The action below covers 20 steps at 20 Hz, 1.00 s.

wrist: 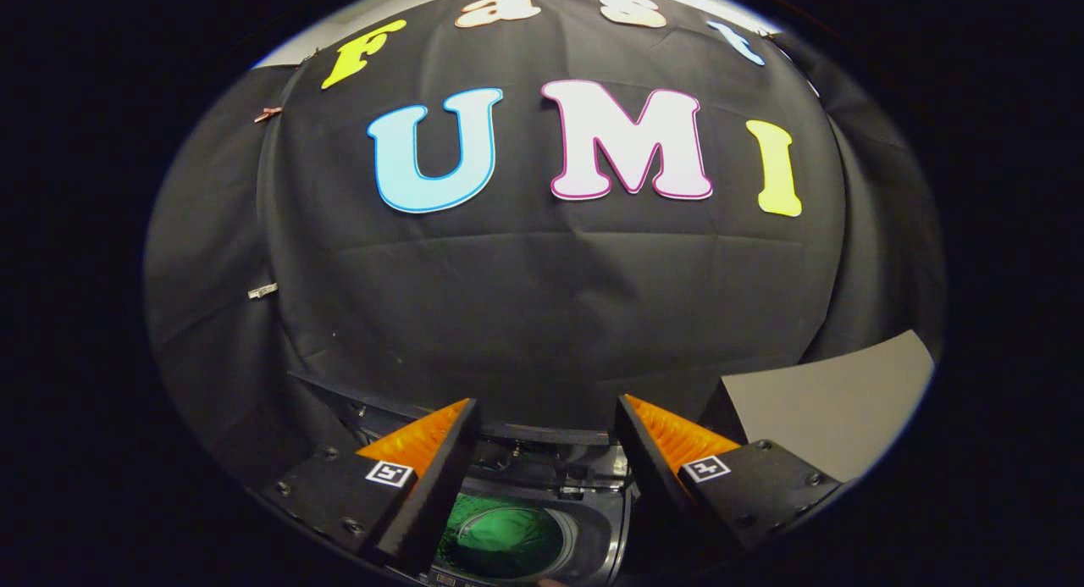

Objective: Put the clothes into the washing machine and then close the washing machine lid.

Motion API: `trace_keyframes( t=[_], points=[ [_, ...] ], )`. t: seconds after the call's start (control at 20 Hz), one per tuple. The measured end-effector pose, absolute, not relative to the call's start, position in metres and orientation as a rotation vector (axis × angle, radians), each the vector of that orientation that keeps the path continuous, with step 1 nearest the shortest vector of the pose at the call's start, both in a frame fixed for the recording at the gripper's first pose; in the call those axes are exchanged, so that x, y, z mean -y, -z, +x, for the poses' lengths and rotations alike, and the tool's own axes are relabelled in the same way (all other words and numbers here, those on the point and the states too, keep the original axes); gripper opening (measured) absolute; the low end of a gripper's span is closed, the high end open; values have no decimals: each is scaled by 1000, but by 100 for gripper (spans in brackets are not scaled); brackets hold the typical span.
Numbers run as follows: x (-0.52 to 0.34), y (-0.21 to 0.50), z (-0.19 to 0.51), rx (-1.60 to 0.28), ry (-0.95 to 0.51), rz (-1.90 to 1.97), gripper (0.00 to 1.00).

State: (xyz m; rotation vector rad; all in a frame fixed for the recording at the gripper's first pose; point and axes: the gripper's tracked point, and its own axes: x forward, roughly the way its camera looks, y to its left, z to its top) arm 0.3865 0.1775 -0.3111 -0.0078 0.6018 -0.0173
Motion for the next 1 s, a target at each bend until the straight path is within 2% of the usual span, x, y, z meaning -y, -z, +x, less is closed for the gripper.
trace_keyframes(
  t=[0.45,0.7,1.0],
  points=[
    [-186,315,327,-660,22,-14,99],
    [-196,335,278,-756,-7,13,99],
    [-224,315,245,-687,-112,-46,99]
  ],
)
